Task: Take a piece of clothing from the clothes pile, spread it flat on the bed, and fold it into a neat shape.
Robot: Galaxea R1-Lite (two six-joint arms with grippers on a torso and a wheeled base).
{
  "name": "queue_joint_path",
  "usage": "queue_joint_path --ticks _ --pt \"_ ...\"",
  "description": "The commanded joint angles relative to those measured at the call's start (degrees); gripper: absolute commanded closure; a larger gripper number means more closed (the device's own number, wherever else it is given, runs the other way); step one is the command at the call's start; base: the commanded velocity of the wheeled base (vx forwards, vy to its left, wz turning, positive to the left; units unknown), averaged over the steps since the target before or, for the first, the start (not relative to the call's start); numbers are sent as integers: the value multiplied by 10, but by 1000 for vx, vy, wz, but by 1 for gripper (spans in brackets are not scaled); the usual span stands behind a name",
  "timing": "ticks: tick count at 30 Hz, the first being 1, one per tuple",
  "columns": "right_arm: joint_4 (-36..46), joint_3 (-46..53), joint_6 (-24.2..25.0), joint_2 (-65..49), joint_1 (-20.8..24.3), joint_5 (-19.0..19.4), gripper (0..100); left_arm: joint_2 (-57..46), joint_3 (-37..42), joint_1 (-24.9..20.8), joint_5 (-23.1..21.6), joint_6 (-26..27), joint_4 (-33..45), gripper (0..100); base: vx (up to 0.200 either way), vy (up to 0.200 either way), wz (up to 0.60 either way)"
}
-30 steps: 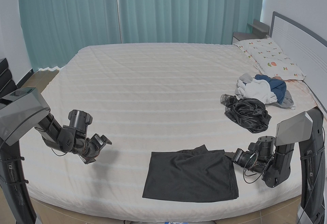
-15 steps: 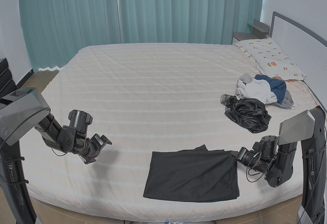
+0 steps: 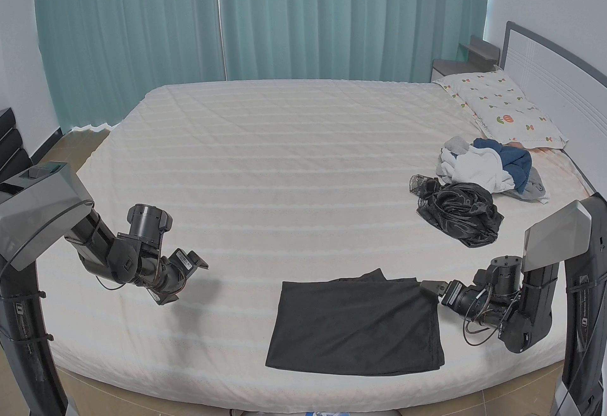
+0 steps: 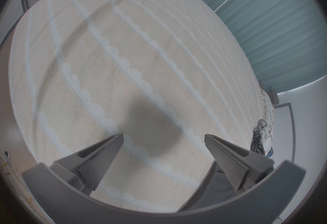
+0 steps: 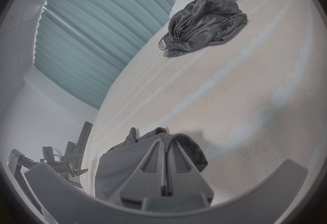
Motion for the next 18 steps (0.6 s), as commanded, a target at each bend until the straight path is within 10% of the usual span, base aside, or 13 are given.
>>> queue_joint_path --ticks 1,18 --pt "-4 73 -14 -53 -1 9 0 0 0 -1 0 0 1 0 -200 0 0" --pt "-4 172 -103 -62 26 85 0 0 0 -1 0 1 1 0 -47 0 0"
